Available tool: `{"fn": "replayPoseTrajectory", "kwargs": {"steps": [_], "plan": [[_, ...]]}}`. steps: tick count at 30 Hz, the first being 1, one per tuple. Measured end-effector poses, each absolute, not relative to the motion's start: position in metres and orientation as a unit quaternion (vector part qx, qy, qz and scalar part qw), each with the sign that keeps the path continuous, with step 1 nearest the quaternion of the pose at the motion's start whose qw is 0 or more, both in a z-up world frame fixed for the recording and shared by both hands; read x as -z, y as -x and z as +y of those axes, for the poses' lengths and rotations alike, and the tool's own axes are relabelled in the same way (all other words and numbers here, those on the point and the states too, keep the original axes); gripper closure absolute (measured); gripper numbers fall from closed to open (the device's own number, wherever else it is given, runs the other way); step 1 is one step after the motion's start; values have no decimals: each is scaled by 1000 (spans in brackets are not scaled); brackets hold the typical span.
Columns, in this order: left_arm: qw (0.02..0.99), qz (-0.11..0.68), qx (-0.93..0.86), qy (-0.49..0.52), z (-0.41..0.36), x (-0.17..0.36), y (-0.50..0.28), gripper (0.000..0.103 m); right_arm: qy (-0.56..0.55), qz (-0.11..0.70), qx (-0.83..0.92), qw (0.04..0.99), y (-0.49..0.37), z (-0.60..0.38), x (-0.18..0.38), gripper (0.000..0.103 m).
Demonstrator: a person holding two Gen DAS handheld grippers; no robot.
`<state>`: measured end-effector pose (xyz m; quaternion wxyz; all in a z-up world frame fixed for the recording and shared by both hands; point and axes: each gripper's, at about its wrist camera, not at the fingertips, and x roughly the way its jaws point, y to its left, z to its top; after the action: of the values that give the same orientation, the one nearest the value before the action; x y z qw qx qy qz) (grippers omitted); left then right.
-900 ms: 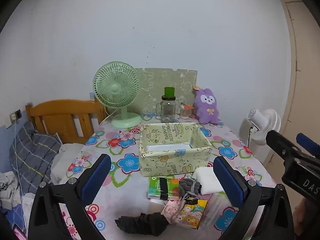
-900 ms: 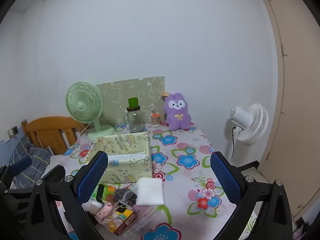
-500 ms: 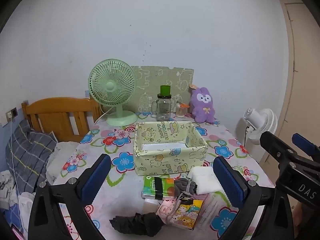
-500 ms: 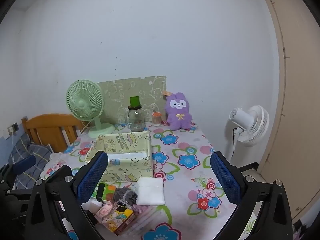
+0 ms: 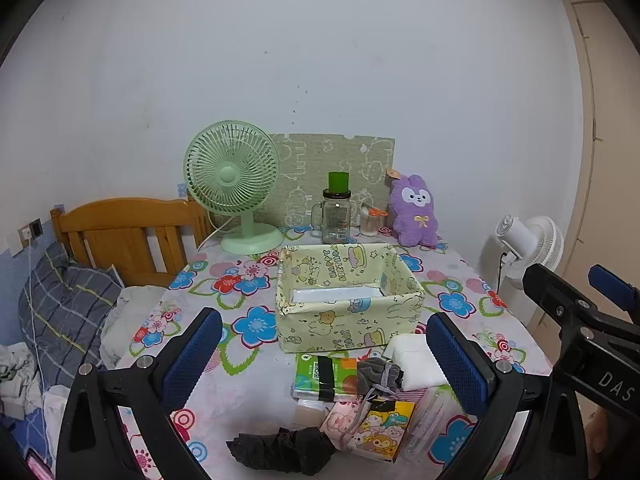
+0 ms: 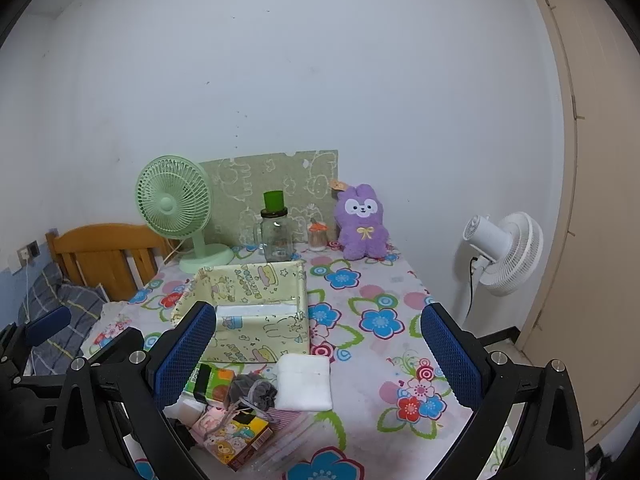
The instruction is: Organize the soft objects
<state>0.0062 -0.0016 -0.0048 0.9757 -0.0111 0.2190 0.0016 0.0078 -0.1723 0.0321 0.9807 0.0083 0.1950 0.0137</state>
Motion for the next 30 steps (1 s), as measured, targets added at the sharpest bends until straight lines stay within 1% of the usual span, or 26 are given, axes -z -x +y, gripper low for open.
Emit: {"fn": "replayPoseTrajectory", "kwargs": {"steps": [30], "plan": [[976,216,-4,13,-1,7,-3,0,-16,203,-14,979,-9,-173,-31,0]]}}
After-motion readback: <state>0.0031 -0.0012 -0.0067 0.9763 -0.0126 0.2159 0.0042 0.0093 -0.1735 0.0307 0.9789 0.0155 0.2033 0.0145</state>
